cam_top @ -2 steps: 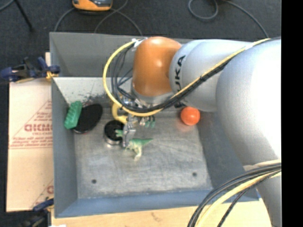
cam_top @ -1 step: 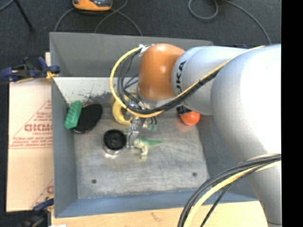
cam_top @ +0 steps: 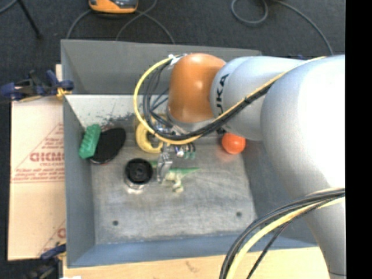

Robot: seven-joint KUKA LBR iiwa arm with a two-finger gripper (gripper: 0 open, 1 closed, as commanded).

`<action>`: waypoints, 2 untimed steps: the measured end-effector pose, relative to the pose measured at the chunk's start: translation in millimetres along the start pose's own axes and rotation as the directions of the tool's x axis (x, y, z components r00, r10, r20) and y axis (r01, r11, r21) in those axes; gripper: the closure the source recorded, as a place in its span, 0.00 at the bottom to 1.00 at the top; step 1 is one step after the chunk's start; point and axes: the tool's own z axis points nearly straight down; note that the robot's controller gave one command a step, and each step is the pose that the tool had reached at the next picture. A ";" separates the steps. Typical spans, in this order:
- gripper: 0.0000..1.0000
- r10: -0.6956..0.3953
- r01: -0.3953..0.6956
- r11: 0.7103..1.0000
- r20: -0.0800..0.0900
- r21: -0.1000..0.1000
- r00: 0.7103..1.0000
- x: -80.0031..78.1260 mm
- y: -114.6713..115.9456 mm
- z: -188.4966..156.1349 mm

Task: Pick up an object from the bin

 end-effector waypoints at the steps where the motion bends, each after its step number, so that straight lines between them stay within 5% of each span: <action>1: 0.00 -0.050 0.050 0.999 0.012 0.000 0.999 46.3 16.2 1.4; 2: 0.00 -0.101 0.101 0.995 0.000 -0.004 0.995 82.2 27.9 6.6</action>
Offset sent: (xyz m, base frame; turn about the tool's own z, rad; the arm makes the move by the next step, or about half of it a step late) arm -0.0416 0.0378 -0.0171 -0.3119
